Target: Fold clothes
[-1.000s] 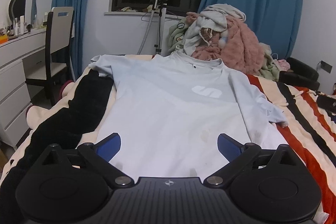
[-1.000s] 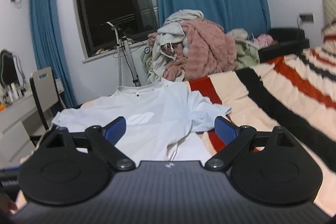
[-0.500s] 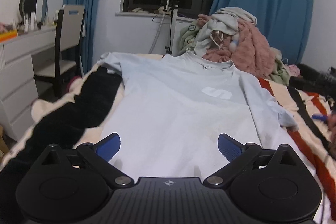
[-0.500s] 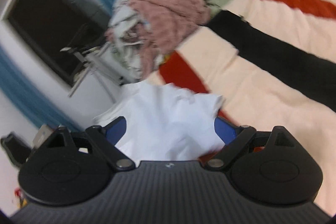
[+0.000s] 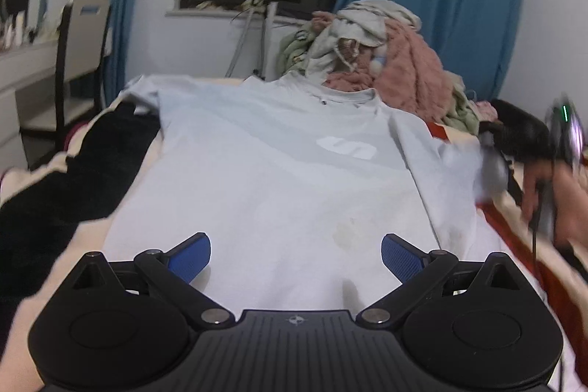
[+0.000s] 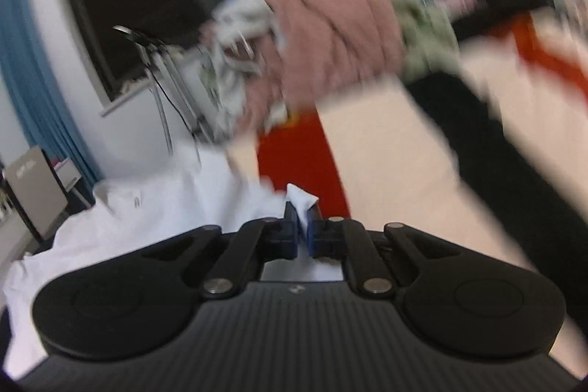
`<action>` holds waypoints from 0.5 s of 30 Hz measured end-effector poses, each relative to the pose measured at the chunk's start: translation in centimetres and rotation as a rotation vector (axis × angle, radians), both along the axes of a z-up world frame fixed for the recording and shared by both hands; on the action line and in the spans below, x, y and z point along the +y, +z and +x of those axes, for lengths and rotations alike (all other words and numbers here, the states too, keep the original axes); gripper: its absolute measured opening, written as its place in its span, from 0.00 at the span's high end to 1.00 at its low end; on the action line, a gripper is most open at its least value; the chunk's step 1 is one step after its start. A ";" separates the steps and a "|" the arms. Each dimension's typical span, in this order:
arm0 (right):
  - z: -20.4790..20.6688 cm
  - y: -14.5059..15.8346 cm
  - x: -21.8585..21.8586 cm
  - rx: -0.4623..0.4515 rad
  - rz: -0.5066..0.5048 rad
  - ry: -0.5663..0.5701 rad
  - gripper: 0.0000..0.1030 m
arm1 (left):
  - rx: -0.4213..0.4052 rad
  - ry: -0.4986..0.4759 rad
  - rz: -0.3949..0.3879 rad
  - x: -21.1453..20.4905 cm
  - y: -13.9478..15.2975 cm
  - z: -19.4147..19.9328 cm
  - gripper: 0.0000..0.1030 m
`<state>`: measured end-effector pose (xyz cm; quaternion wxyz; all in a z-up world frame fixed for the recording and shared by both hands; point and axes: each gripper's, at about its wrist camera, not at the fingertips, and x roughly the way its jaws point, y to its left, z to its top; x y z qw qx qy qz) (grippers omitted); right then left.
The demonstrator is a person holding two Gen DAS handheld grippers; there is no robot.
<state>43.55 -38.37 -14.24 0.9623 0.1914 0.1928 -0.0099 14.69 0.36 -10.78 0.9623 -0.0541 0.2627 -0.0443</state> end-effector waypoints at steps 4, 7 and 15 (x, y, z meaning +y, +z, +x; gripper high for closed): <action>4.3 4.2 -1.7 -0.052 -0.172 -0.063 0.93 | -0.014 -0.027 0.013 -0.4 -0.3 -0.3 0.03; 8.6 4.7 -3.5 -0.005 -0.296 -0.146 0.93 | -0.003 -0.027 0.008 -0.4 -0.7 0.4 0.03; 14.3 -2.6 -8.0 0.146 -0.324 -0.242 0.93 | 0.067 -0.029 -0.024 -0.7 -2.5 3.2 0.03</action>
